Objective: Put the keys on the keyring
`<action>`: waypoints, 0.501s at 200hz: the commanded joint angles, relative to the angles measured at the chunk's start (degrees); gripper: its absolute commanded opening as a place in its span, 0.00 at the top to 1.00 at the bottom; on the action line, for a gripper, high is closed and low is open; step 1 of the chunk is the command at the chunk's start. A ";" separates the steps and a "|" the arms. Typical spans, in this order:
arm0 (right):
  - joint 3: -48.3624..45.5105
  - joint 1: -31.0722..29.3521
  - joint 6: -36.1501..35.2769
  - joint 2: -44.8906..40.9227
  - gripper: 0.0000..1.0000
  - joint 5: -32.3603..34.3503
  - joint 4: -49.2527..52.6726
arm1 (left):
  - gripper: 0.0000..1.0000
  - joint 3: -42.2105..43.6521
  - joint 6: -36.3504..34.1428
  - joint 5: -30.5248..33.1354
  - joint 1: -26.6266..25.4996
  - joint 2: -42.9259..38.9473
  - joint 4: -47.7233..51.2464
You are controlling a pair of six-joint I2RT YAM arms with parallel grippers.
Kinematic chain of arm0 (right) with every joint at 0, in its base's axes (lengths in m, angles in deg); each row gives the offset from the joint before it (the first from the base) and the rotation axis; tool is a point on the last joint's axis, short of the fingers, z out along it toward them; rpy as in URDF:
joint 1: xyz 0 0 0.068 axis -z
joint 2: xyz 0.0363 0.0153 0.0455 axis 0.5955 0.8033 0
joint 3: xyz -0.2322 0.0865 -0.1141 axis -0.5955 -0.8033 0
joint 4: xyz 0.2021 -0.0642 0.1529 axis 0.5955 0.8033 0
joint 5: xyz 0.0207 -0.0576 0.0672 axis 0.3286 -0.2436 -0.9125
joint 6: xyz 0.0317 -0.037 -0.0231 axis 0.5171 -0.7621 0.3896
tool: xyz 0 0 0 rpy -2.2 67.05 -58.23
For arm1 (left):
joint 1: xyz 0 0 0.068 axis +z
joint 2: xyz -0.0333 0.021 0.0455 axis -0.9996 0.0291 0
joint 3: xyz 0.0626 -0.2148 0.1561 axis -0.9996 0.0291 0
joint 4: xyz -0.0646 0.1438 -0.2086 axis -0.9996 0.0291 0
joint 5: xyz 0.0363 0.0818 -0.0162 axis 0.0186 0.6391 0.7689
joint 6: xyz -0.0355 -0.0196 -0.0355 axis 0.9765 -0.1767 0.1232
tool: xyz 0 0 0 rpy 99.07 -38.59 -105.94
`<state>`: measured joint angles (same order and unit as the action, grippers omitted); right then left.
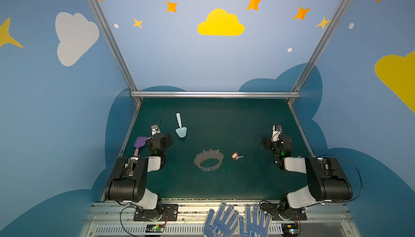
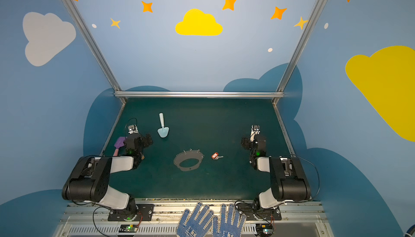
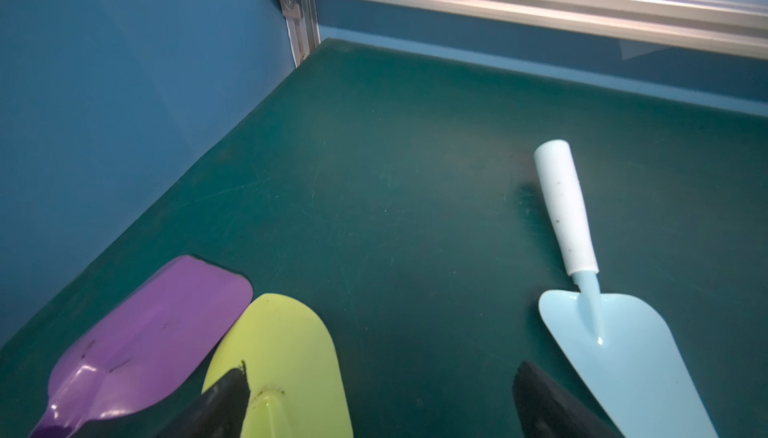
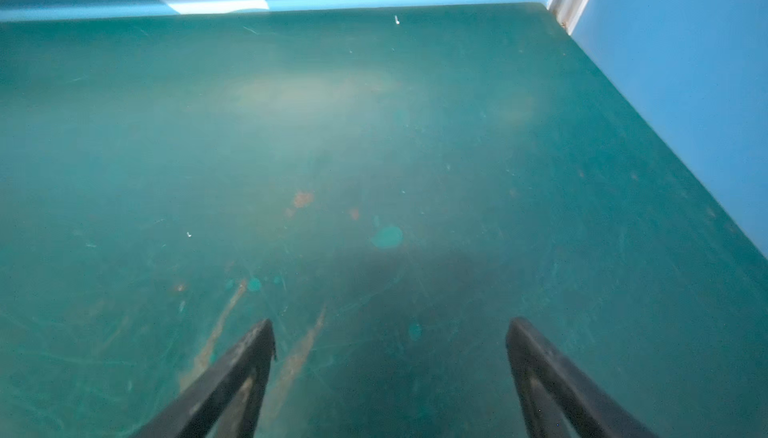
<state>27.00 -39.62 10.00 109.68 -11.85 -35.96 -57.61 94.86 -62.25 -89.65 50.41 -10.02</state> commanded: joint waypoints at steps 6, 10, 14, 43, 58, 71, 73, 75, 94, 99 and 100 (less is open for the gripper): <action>8.57 0.15 1.82 -8.08 0.11 -0.32 16.61 | 0.00 -0.66 -0.69 2.90 -1.73 -1.16 0.00; 9.29 0.14 2.49 -9.08 0.11 -0.90 18.15 | 0.00 -0.65 -0.73 3.09 -1.80 -1.17 -0.02; 9.87 0.15 3.24 -9.98 0.11 -1.60 19.28 | 0.00 -0.65 -0.68 3.09 -1.79 -1.18 0.00; 11.82 1.89 21.13 -17.68 0.11 -3.83 29.57 | 0.00 -0.88 -0.49 2.31 -1.54 -1.29 0.15; 12.25 4.94 28.82 -19.38 0.04 -8.89 32.48 | 0.00 -5.69 -2.33 5.73 -3.79 -3.27 7.87; 11.87 6.14 28.96 -19.31 0.09 -15.66 30.91 | 0.00 -12.70 -3.47 3.73 -3.50 -4.77 20.05; 11.99 6.15 28.83 -19.30 0.09 -16.16 31.28 | 0.00 -13.57 -3.35 3.81 -3.57 -4.92 20.96; 12.17 6.10 28.58 -19.32 0.09 -16.64 31.52 | 0.00 -14.44 -3.14 3.67 -3.62 -4.96 21.96; 14.78 5.27 26.70 -19.26 0.11 -22.43 35.87 | 0.00 -20.96 2.31 0.94 -2.99 -6.66 31.47; 15.71 4.72 26.50 -19.23 0.12 -23.32 37.16 | 0.00 -22.37 6.62 1.07 -2.62 -7.23 33.83; 15.86 4.60 26.40 -19.22 0.13 -23.51 37.51 | 0.00 -22.58 7.52 1.05 -2.58 -7.35 34.18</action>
<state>38.93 -33.44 33.82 90.31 -25.51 -7.22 -73.28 93.68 -60.24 -92.98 46.83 8.97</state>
